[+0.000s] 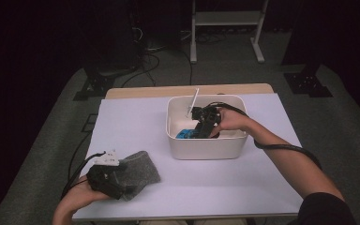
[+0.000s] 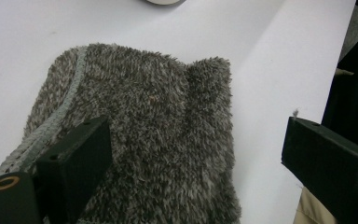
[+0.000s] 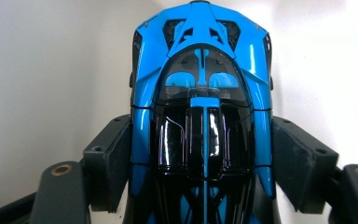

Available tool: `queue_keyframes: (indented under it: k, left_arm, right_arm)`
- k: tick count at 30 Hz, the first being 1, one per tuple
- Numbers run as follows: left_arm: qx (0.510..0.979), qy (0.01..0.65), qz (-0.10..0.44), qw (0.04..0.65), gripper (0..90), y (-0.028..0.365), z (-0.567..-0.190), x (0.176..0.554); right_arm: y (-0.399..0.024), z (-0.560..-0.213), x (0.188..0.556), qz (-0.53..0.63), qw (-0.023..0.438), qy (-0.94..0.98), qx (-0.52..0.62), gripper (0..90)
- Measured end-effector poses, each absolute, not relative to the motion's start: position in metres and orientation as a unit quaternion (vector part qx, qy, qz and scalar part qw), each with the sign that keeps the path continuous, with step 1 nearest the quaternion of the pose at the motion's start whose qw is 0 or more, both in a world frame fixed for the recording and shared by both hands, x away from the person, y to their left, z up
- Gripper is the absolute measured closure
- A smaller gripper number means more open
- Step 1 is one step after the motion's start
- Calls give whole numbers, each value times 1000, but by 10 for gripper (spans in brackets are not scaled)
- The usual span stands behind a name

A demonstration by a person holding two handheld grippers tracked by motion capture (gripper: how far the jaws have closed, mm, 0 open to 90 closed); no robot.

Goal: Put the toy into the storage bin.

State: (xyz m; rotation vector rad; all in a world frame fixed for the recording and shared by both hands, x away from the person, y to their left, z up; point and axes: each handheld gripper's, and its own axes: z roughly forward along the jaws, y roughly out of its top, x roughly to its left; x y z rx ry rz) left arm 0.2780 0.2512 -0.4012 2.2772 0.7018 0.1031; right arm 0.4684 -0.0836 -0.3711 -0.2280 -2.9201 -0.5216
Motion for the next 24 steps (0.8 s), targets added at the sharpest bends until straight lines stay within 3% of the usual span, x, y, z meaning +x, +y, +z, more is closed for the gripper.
queue_keyframes:
  k: [10, 24]
  left_arm:
    - [888, 272, 40, 369, 79, 250, -401, 278]
    - [887, 272, 41, 370, 79, 250, -401, 277]
  right_arm:
    - [-85, -363, 472, -205, 102, -969, -97, 286]
    - [-89, -358, 472, -204, 93, -969, -101, 277]
